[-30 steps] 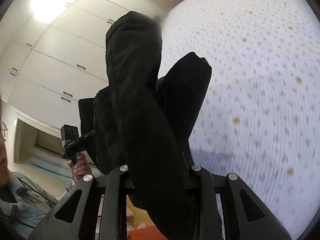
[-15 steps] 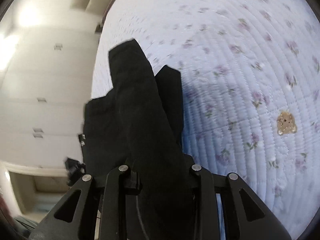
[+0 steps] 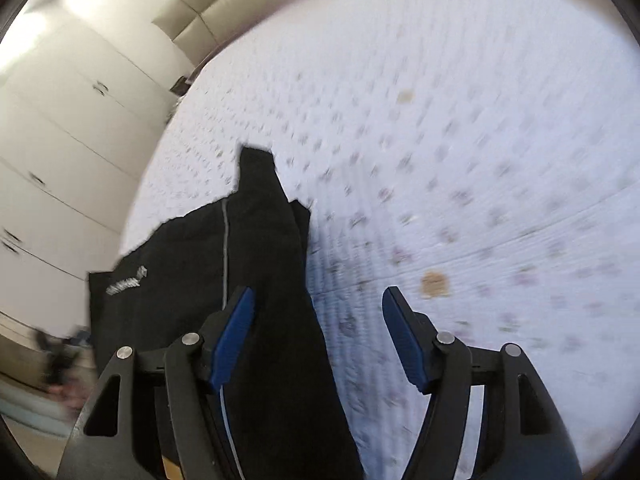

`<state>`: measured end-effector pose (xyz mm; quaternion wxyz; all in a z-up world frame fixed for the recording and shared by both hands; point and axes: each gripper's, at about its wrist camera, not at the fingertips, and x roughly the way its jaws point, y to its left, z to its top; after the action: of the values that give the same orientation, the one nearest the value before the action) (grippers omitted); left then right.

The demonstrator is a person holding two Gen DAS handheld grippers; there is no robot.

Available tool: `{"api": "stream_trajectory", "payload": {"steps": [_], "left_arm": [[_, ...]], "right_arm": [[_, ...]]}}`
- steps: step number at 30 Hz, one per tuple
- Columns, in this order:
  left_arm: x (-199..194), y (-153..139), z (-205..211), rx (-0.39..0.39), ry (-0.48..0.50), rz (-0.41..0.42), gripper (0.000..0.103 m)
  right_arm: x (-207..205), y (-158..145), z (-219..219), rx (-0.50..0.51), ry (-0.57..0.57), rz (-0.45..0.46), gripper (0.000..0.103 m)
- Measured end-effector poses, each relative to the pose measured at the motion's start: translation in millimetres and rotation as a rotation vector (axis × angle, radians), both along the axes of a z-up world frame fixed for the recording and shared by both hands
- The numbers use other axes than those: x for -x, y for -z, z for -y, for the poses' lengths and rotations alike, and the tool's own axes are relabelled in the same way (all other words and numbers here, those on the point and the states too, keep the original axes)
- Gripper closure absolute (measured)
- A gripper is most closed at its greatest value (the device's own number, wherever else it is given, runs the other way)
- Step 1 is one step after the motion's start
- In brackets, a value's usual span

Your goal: Fold large clothes

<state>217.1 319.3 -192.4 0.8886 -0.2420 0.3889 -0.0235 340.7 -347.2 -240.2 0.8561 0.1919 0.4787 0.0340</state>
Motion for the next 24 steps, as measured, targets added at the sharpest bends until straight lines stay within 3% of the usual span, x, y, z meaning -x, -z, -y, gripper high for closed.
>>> {"api": "stream_trajectory", "payload": {"steps": [4,7,9,12,15,18,21,24], "left_arm": [[27,-35,56,-0.126,0.147,0.056,0.060],[28,-39,113,-0.252,0.254,-0.001,0.060],[25,-23,135,-0.305,0.255,-0.077,0.060],[13,24,141,-0.361,0.224,-0.214,0.060],[14,49,140,-0.353,0.223,-0.229,0.058],[7,56,133,-0.316,0.210,-0.240,0.058],[5,39,130,-0.324,0.220,-0.223,0.058],[-1,10,130,-0.368,0.219,-0.130,0.055]], "right_arm": [[22,-43,-68,0.081,-0.100,0.089,0.033],[19,-37,-140,0.102,-0.182,0.038,0.033],[11,-20,-181,0.168,-0.221,-0.020,0.033],[0,22,-223,0.338,-0.255,-0.093,0.035],[-9,52,-230,0.326,-0.229,-0.132,0.034],[-11,55,-232,0.318,-0.199,-0.136,0.034],[-18,38,-234,0.313,-0.211,-0.149,0.037],[-39,5,-234,0.336,-0.183,-0.032,0.041]]}}
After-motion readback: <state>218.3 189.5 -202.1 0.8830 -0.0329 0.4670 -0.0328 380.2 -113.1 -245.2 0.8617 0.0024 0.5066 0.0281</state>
